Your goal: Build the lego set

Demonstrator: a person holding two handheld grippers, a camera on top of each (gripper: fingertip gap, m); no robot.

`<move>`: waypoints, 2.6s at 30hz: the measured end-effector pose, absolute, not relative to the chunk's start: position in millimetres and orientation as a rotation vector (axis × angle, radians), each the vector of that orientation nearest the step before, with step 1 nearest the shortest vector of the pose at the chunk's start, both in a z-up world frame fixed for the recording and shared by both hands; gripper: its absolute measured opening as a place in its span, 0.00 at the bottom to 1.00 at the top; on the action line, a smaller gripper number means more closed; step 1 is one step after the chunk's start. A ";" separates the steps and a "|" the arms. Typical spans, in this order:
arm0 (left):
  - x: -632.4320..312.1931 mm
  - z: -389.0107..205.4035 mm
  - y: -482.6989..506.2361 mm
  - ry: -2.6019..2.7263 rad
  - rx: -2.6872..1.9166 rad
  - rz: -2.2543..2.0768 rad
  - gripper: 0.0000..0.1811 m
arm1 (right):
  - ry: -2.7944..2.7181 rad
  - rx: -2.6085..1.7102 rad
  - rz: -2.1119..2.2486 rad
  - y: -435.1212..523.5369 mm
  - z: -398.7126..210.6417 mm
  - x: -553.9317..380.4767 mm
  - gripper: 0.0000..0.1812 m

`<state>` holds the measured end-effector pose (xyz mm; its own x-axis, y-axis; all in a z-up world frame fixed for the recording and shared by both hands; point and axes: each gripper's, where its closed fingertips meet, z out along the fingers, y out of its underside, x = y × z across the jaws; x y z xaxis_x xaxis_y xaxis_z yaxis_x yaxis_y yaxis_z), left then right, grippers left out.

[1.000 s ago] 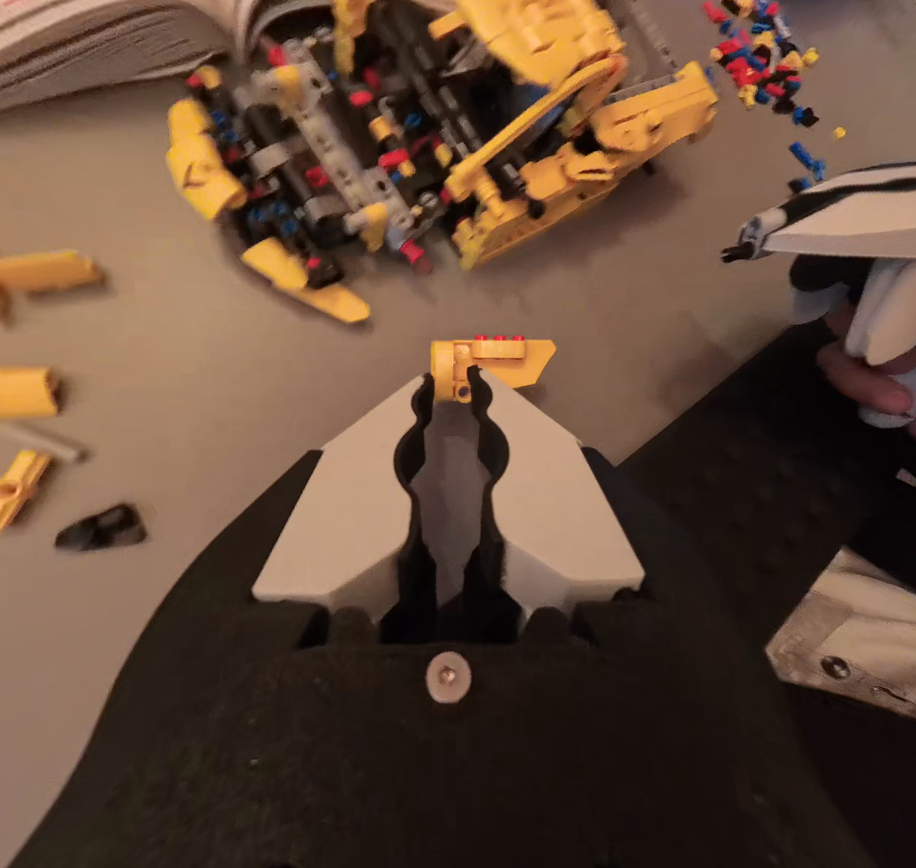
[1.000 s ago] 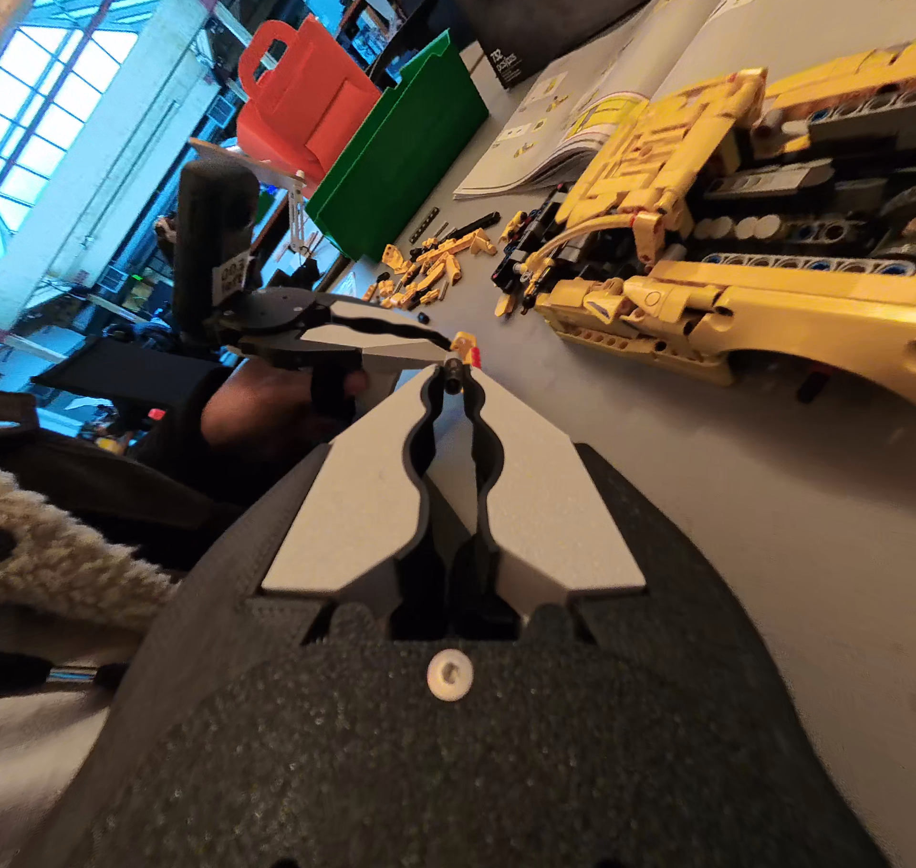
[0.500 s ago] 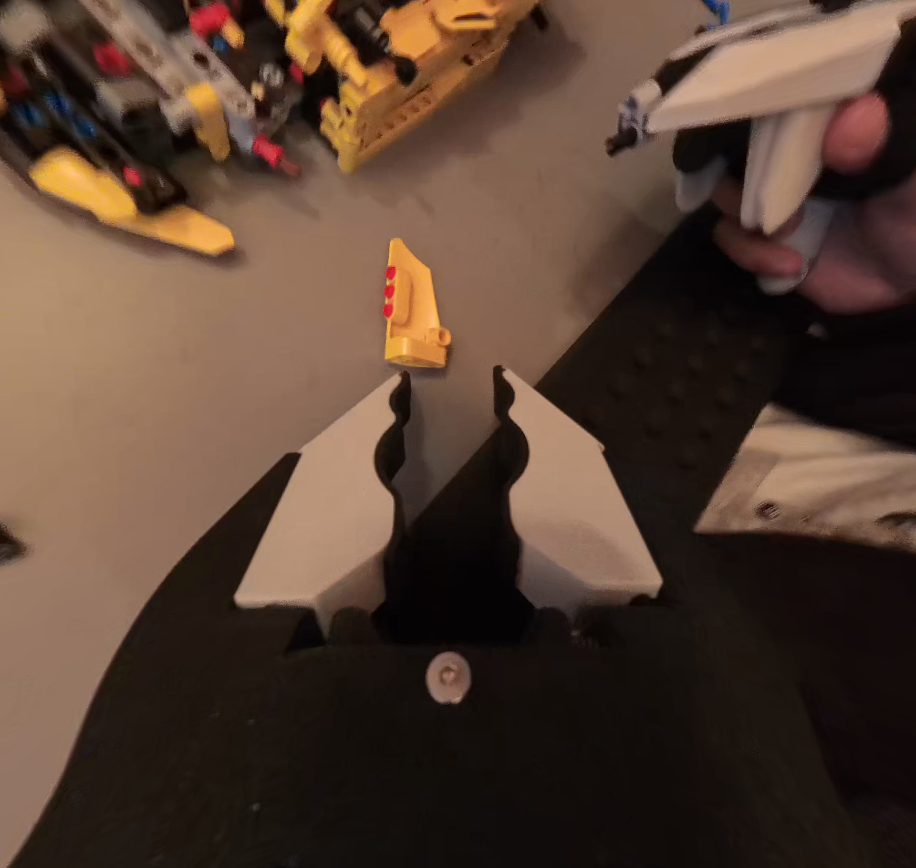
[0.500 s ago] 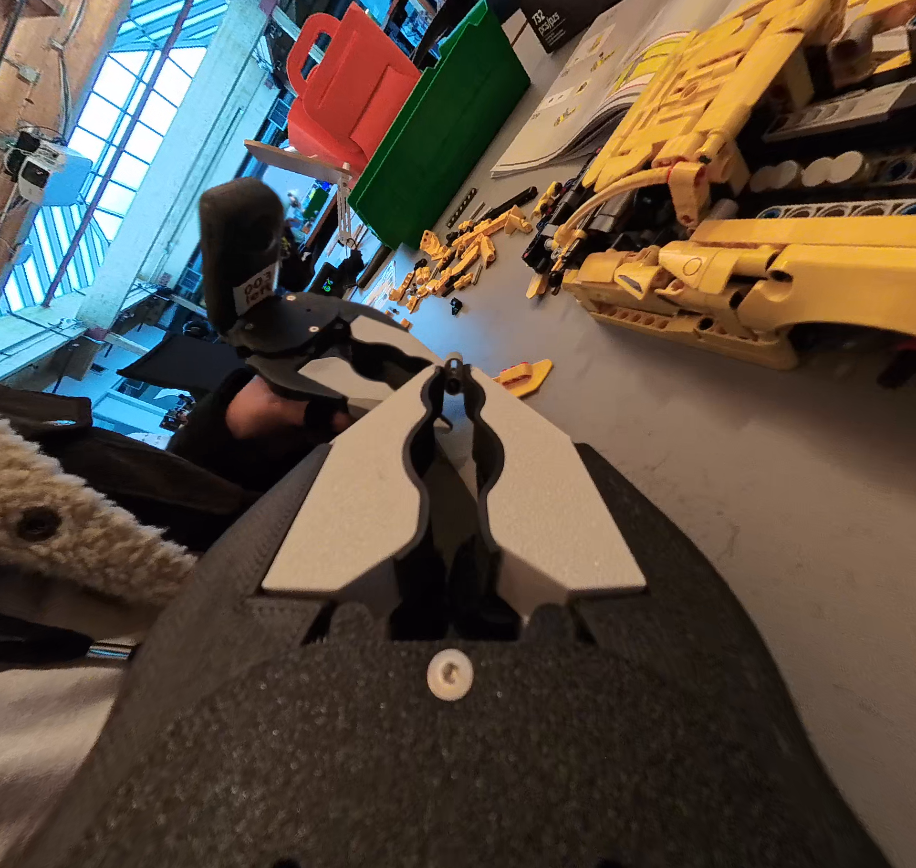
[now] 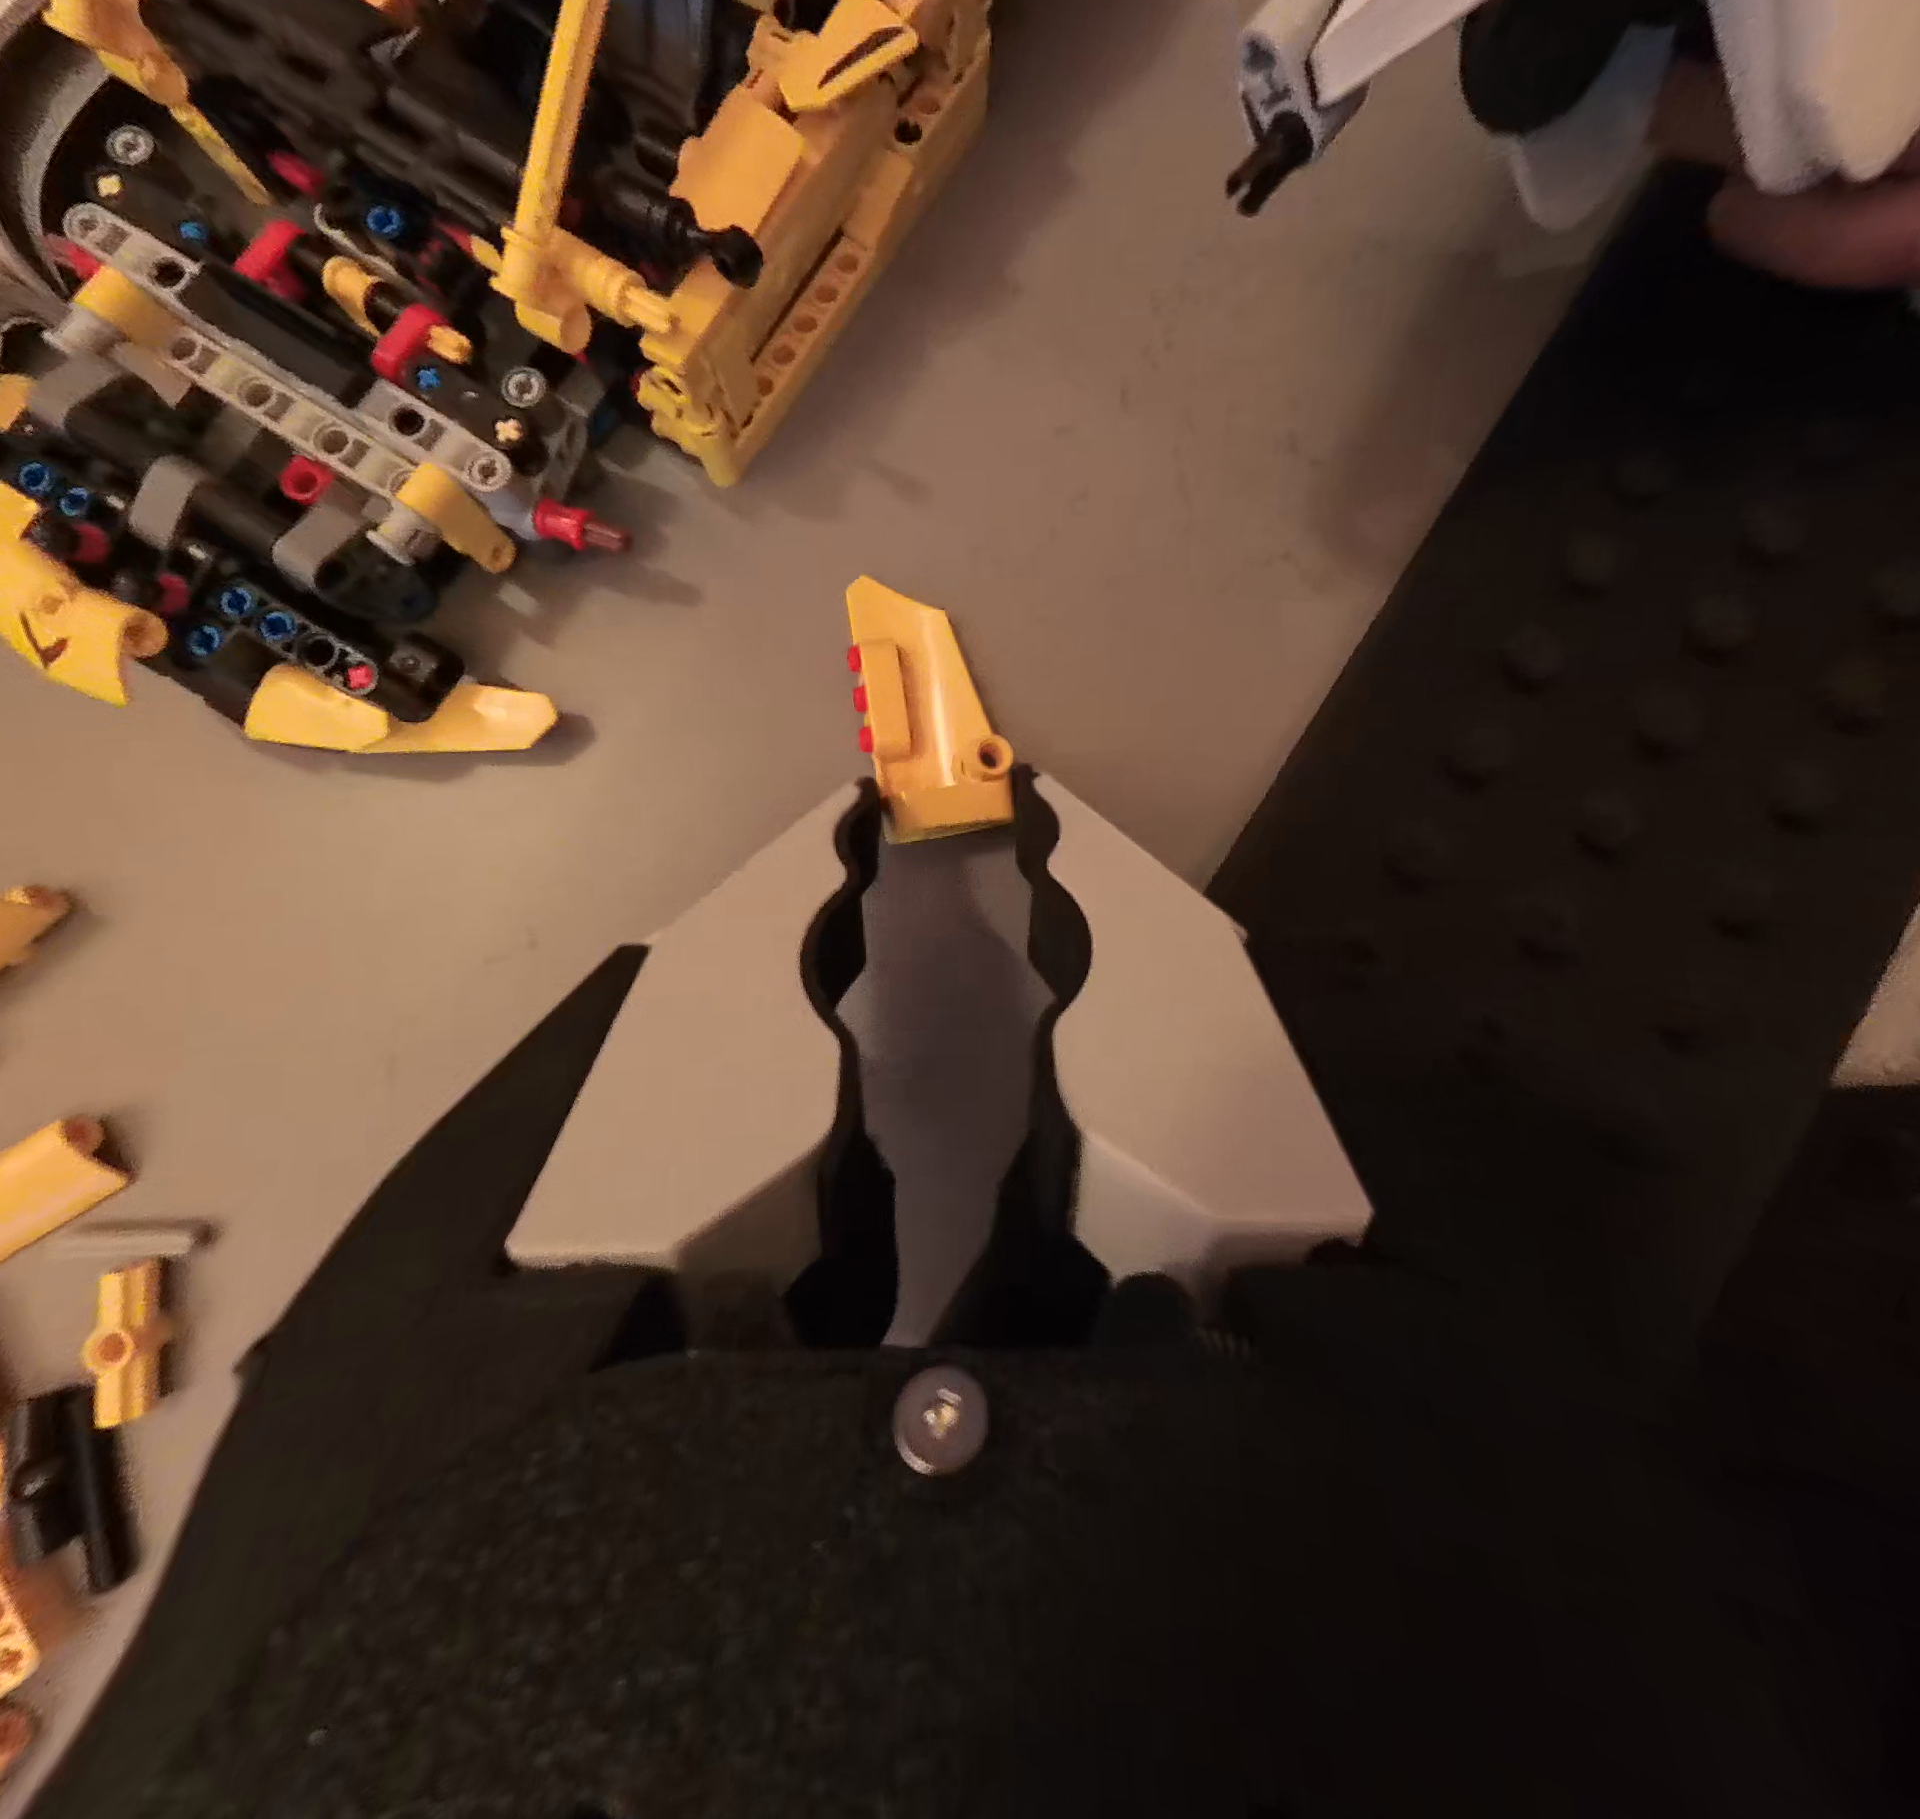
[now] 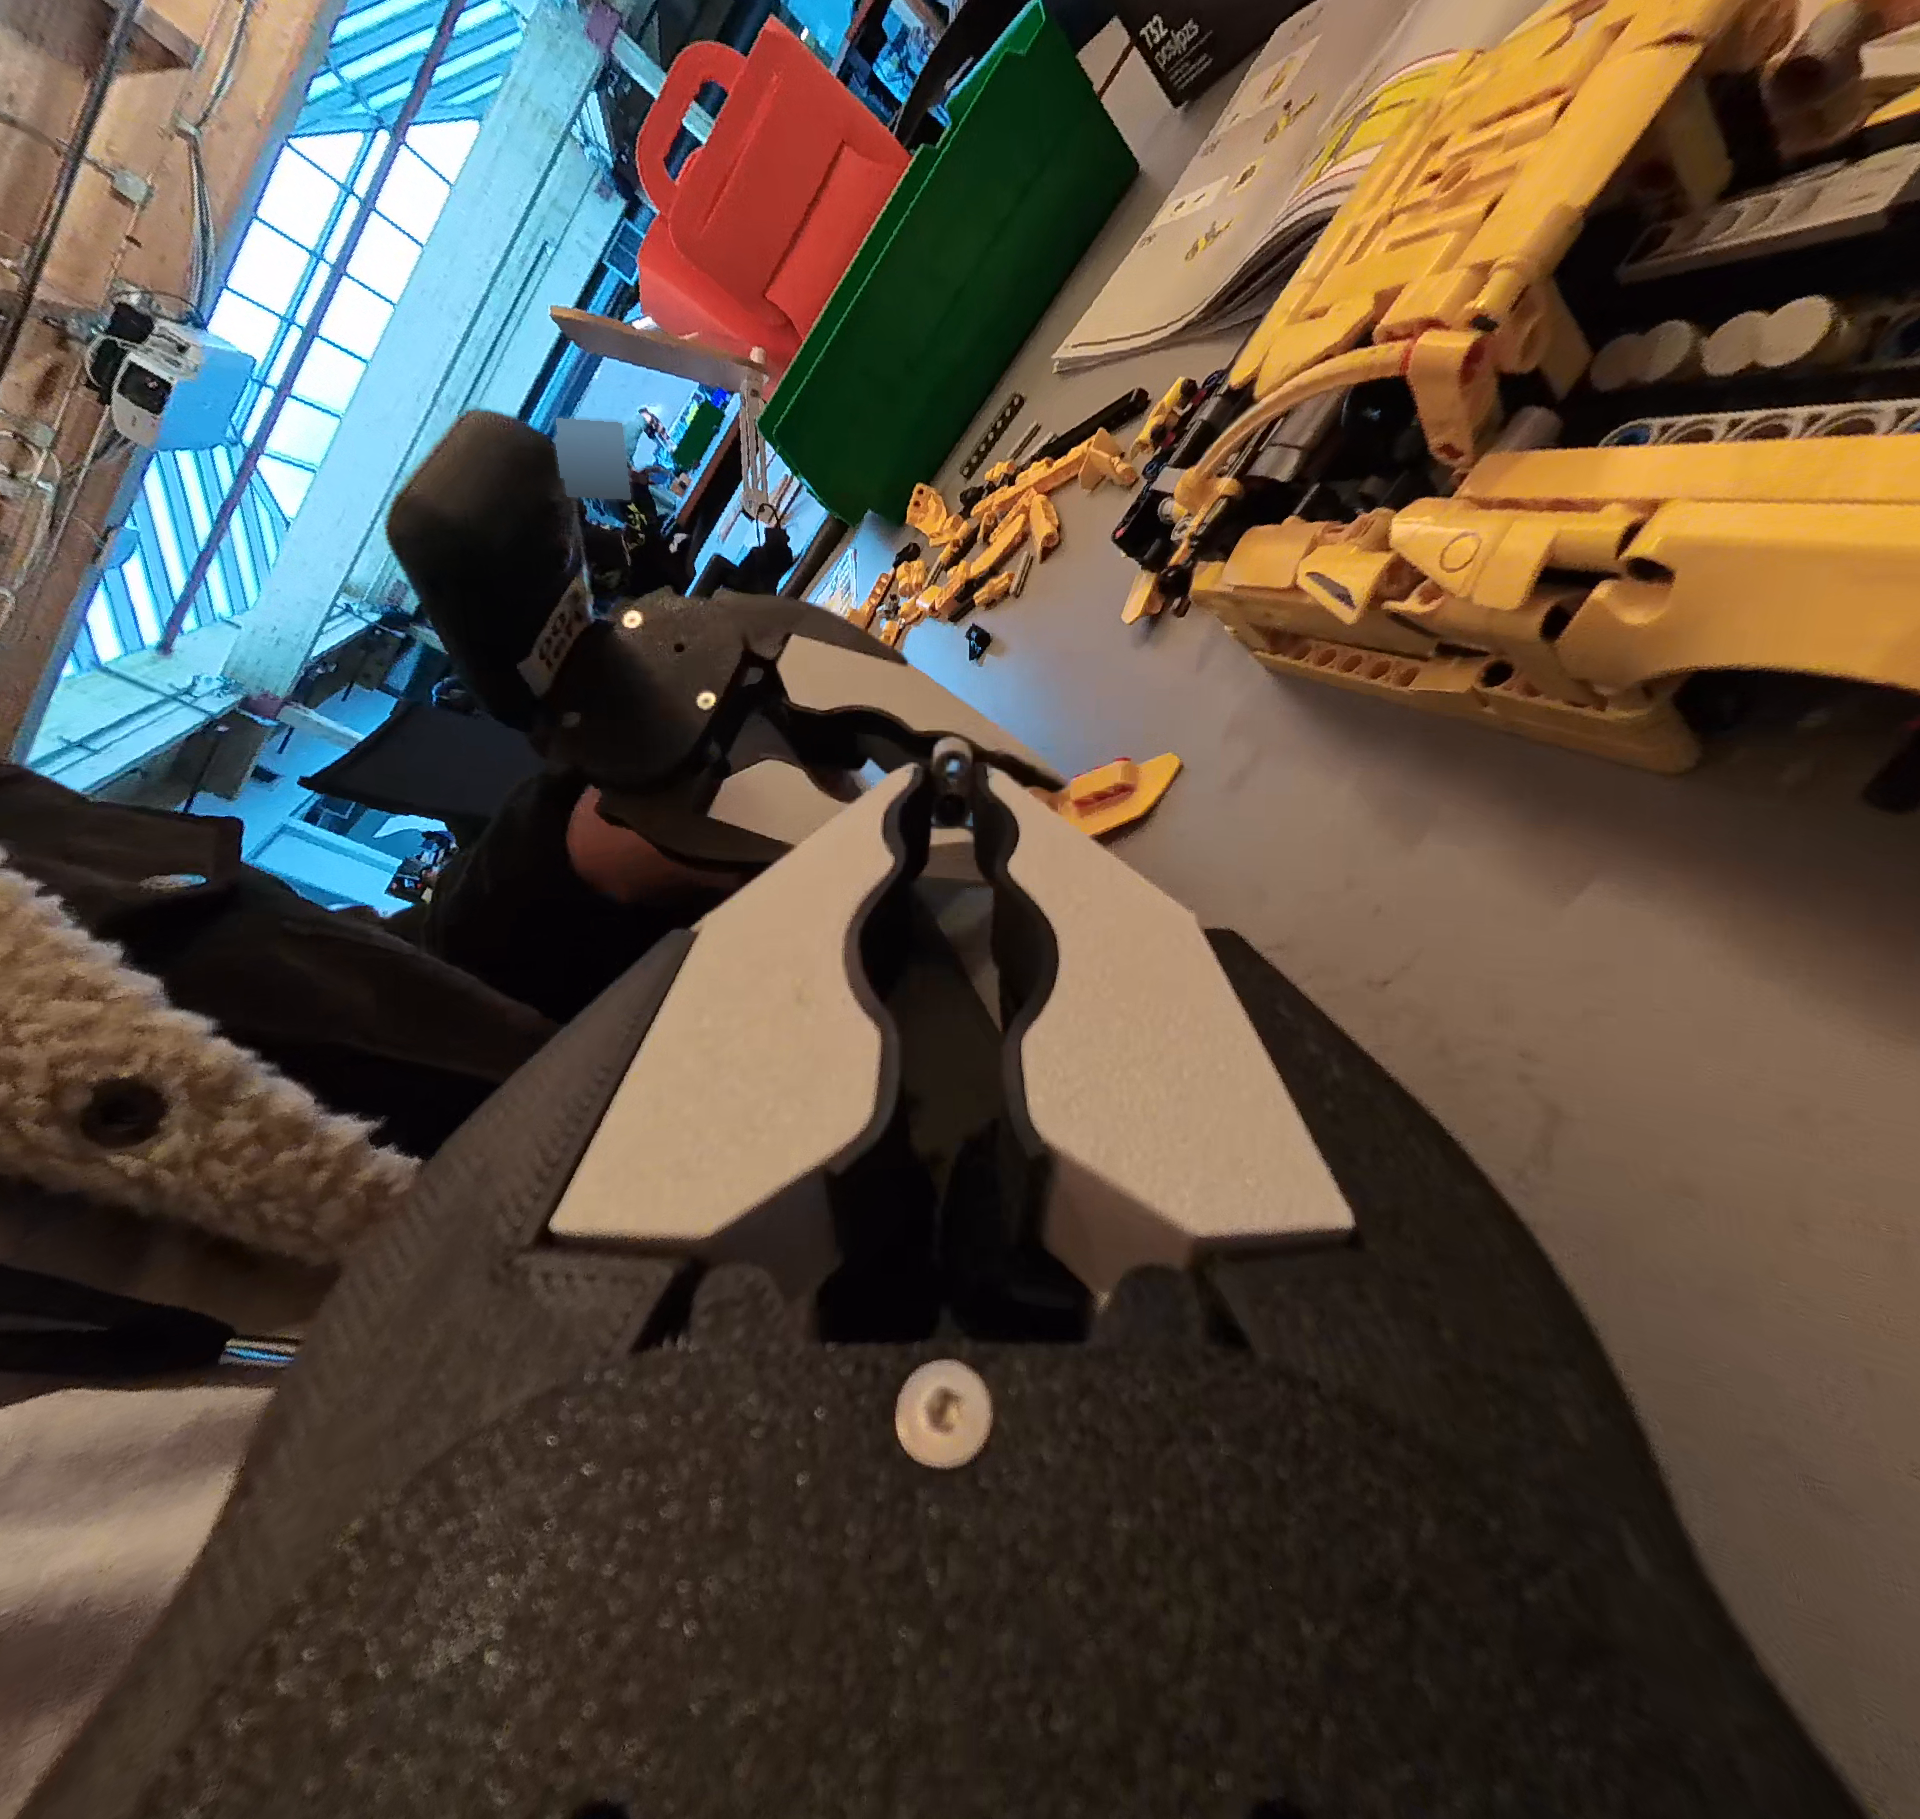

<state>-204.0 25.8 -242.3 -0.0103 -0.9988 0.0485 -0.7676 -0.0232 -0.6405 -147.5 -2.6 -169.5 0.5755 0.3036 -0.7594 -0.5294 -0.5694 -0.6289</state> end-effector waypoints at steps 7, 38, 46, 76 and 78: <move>-204.0 -244.3 25.7 1.925 -1.761 -0.736 0.14 | 0.093 -2.008 1.199 7.7 -184.9 -169.0 0.03; -190.0 -198.3 13.7 1.829 -1.350 -1.065 0.14 | 0.021 -2.138 1.652 19.6 -195.7 -193.3 0.03; -189.5 -223.0 19.2 1.911 -1.451 -0.992 0.14 | -0.461 -2.261 0.965 24.3 -225.9 -187.4 0.03; -187.0 -197.6 25.6 1.824 -1.200 -0.818 0.03 | -0.171 -2.045 1.482 30.6 -190.4 -191.4 0.04; -187.0 -195.9 24.6 1.815 -1.216 -0.850 0.03 | -0.176 -2.022 1.478 29.8 -187.4 -193.1 0.05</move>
